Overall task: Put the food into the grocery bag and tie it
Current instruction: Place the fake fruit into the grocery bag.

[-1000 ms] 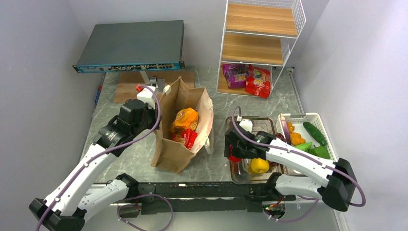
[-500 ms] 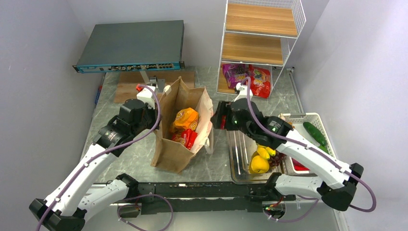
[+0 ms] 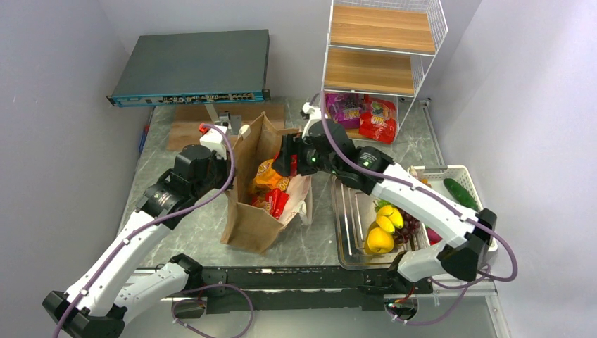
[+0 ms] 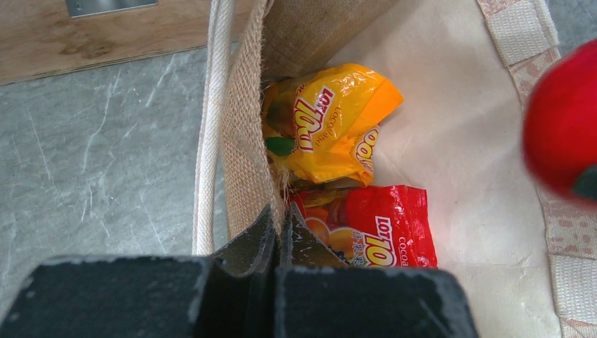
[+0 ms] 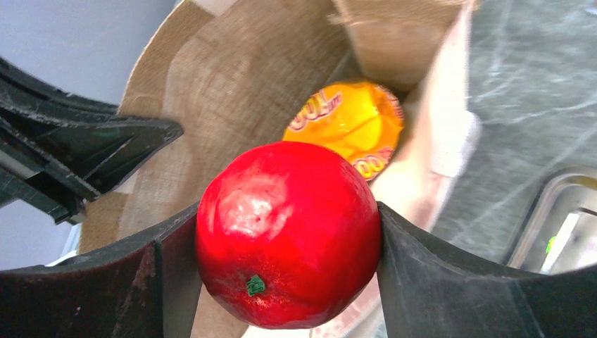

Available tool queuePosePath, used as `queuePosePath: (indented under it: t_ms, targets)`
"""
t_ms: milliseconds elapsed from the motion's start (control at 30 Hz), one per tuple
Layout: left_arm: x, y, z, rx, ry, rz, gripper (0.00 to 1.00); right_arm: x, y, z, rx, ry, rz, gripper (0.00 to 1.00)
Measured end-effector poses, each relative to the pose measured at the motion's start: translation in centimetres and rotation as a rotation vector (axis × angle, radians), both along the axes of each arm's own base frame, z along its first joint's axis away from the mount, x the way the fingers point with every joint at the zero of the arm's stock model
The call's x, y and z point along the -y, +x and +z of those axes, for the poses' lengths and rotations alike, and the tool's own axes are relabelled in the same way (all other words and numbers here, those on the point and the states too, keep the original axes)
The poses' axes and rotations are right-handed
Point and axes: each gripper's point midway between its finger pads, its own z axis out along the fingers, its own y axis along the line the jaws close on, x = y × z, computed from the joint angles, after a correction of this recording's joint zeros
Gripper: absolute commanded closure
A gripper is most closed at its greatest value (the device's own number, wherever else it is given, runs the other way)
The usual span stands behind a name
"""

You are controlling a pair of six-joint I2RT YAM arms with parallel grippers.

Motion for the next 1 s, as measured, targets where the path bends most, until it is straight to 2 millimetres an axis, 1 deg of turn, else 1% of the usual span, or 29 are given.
queuePosePath:
  t_ms: [100, 233, 433, 500, 667, 700, 733, 867, 1000]
  targets:
    - [0.0, 0.0, 0.1, 0.002, -0.001, 0.0, 1.0, -1.8, -0.8, -1.0, -0.05, 0.018, 0.08, 0.34]
    - [-0.1, -0.1, 0.2, 0.005, -0.003, 0.0, 1.0, -3.9, -2.0, -1.6, -0.1, 0.056, 0.184, 0.33]
    - [-0.1, -0.1, 0.2, 0.006, -0.003, 0.0, 1.0, -6.0, -4.0, -2.3, -0.138, 0.071, 0.286, 0.24]
    - [-0.1, -0.1, 0.2, 0.006, -0.003, 0.0, 1.0, -6.5, -4.5, -2.7, -0.15, 0.066, 0.311, 0.2]
    - [-0.1, -0.1, 0.2, 0.006, -0.003, 0.0, 1.0, -7.2, -4.8, -2.9, -0.156, 0.061, 0.339, 0.12]
    - [-0.1, -0.1, 0.2, 0.006, -0.003, 0.0, 1.0, -7.2, -4.8, -2.8, -0.153, 0.061, 0.34, 0.02]
    - [-0.1, -0.1, 0.2, 0.006, -0.003, 0.0, 1.0, -7.2, -4.8, -2.7, -0.149, 0.063, 0.342, 0.01]
    - [-0.1, -0.1, 0.2, 0.006, -0.003, 0.0, 1.0, -7.3, -4.7, -2.3, -0.135, 0.065, 0.346, 0.0]
    - [-0.1, -0.1, 0.2, 0.008, 0.0, -0.001, 1.0, -7.2, -4.5, -2.3, -0.129, 0.059, 0.339, 0.0]
